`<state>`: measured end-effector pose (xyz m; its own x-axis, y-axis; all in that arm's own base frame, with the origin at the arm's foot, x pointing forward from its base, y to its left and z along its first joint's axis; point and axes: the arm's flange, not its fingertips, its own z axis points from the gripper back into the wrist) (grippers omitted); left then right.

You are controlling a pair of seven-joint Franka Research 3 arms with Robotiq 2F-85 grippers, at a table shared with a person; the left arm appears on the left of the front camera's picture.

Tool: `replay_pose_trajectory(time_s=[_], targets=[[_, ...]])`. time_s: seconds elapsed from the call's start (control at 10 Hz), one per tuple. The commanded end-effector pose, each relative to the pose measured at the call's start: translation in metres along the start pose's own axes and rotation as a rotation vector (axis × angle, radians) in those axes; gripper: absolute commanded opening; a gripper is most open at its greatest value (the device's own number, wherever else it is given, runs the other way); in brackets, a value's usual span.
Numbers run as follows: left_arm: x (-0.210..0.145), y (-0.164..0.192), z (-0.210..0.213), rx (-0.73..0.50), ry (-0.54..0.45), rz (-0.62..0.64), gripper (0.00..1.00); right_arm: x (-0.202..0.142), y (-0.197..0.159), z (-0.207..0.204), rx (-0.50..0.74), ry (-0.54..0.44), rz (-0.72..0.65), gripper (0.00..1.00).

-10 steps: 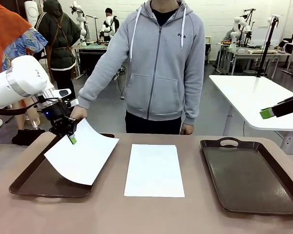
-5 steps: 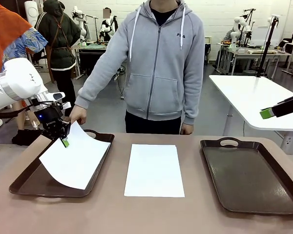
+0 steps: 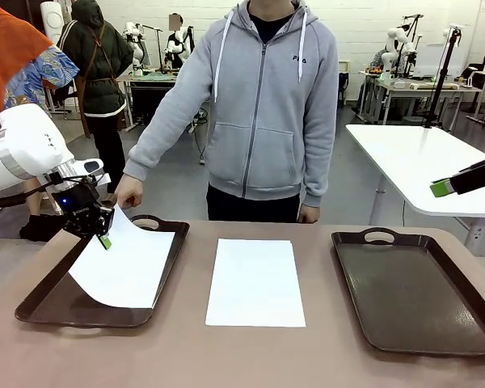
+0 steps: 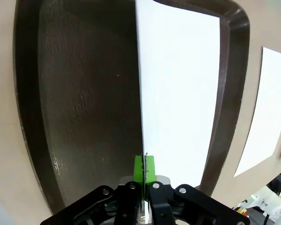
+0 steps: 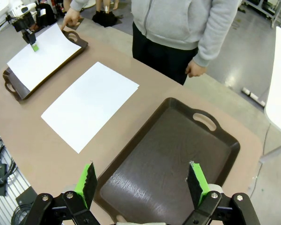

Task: Sort the A4 documents.
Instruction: Place the A4 Paper in the designated Handle tray.

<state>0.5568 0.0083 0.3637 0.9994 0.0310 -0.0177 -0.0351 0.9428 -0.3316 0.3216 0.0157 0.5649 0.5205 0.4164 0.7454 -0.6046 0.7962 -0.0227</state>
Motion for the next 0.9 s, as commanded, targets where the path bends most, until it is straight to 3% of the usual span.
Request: replay_pose_trajectory(time_s=[0.0,0.8], targets=[[-0.004,-0.004,-0.006,-0.017,-0.004,0.021,0.01,0.0,0.0,-0.002,0.008,-0.002,-0.002,1.0],[0.009,-0.002,-0.006,0.077,-0.01,-0.045,0.01,0.0,0.0,-0.002,0.008,-0.002,-0.002,1.0]])
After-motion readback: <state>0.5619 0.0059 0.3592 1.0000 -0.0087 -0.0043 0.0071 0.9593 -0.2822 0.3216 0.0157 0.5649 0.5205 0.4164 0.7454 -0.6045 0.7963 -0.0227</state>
